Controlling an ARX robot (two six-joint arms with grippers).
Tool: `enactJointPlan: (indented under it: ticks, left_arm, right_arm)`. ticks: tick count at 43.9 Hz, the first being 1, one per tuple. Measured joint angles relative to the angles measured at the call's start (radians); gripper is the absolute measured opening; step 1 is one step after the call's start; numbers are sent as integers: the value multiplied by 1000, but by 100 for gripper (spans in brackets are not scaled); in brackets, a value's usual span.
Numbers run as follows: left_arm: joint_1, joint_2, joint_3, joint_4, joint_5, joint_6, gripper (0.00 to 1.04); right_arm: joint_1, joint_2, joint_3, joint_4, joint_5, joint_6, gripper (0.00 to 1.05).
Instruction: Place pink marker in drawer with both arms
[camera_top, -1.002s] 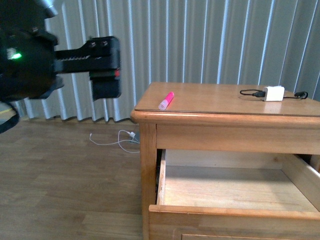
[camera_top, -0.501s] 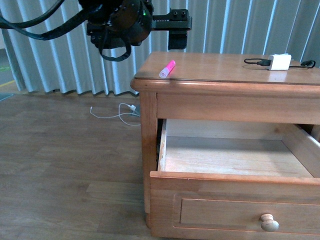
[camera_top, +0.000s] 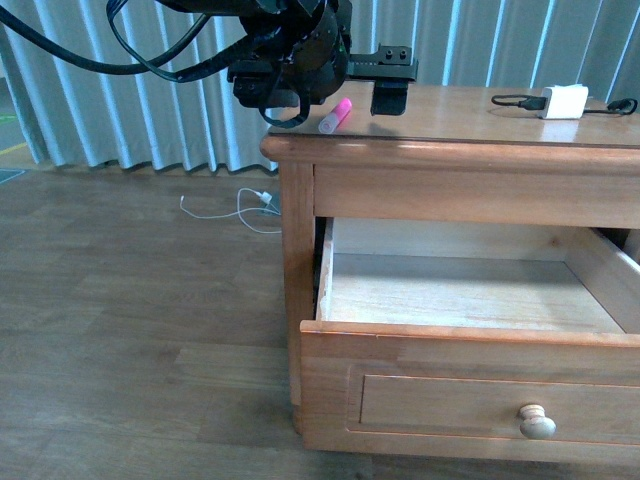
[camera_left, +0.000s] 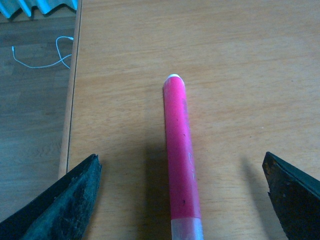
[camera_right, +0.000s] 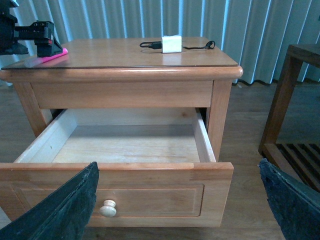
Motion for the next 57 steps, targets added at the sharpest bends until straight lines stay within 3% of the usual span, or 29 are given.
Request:
enactJointPlan:
  ticks: [18, 22, 26, 33, 45, 57]
  left_arm:
    - [-6, 48, 77, -95, 18, 29, 98]
    - [-9, 48, 80, -105, 19, 40, 90]
    - [-13, 48, 83, -115, 21, 52, 93]
    - [-17, 48, 82, -117, 23, 65, 72]
    - [-12, 6, 10, -93, 30, 80, 19]
    - [5, -51, -91, -28, 68, 84, 15]
  right_arm:
    - [0, 0, 0, 0, 0, 0, 96]
    - [0, 0, 0, 0, 0, 0, 96]
    - [0, 0, 0, 0, 0, 0, 96]
    - [0, 0, 0, 0, 0, 0, 96]
    - [0, 0, 0, 0, 0, 0, 96]
    - [0, 0, 0, 0, 0, 0, 96]
